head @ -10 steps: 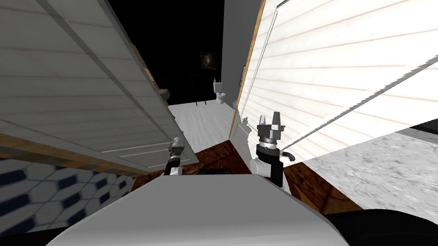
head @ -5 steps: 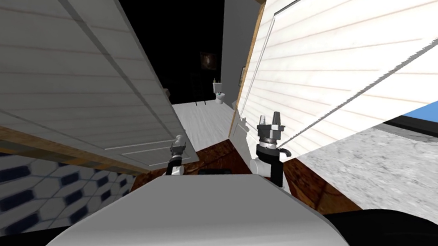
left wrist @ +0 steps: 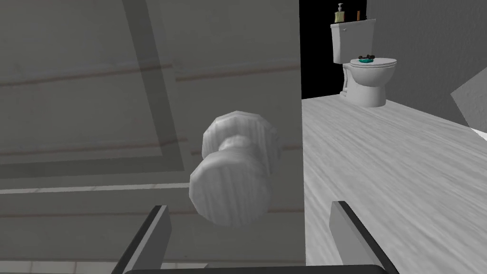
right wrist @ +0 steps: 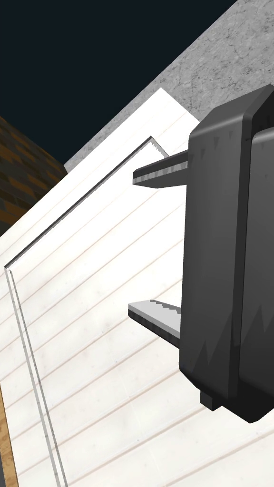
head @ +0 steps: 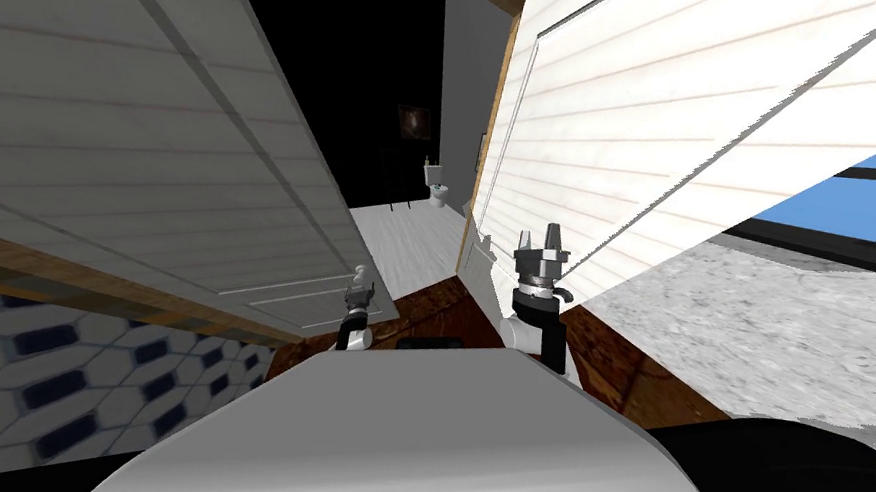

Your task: Pull the door open

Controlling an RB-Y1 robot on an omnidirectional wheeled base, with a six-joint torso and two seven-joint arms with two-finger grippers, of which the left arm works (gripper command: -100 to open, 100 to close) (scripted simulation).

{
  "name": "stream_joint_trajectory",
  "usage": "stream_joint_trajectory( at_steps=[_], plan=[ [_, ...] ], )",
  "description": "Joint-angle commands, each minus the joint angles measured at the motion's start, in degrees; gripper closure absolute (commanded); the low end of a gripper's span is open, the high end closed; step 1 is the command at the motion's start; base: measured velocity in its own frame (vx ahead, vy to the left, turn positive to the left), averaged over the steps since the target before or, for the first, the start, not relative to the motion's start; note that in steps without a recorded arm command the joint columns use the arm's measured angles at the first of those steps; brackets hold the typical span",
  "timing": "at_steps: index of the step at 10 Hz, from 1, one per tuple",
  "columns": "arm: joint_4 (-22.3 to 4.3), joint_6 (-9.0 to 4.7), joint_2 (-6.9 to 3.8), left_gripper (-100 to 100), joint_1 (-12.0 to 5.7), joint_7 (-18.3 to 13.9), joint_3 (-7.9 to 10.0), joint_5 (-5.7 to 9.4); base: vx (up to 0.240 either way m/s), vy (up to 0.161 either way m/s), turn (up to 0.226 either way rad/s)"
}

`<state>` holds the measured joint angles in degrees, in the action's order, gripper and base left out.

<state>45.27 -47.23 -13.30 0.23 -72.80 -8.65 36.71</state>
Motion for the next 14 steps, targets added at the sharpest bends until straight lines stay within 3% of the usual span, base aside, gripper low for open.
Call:
stream_joint_trajectory(
  at_steps=[1,2,3,4,7,8,9,14],
  plan=[
    [0.35,0.3,0.22,-100,-0.05,-1.82,-0.38,0.81,-0.06,0.01,-0.015],
    [0.55,0.49,0.36,-100,-0.1,-2.99,-0.64,1.35,-0.056,0.015,-0.017],
    [0.46,0.38,0.28,-100,-0.07,-2.14,-0.47,1.02,-0.025,0.009,-0.005],
    [-0.2,-0.28,-1.33,-100,0.6,-4.13,-0.06,1.56,0.097,0.017,-0.147],
    [-1.15,-1.26,-3.61,-100,1.52,-6.55,0.54,2.24,0.193,0.027,-0.127],
    [-0.16,-0.94,-2.94,-100,1.86,-5.6,0.48,2.12,0.075,0.016,-0.015],
    [-0.16,-0.94,-2.94,100,1.86,-5.6,0.48,2.12,-0.003,0.005,0.04],
    [-0.16,-0.94,-2.94,100,1.86,-5.6,0.48,2.12,-0.016,0.0,-0.003]
  ],
)
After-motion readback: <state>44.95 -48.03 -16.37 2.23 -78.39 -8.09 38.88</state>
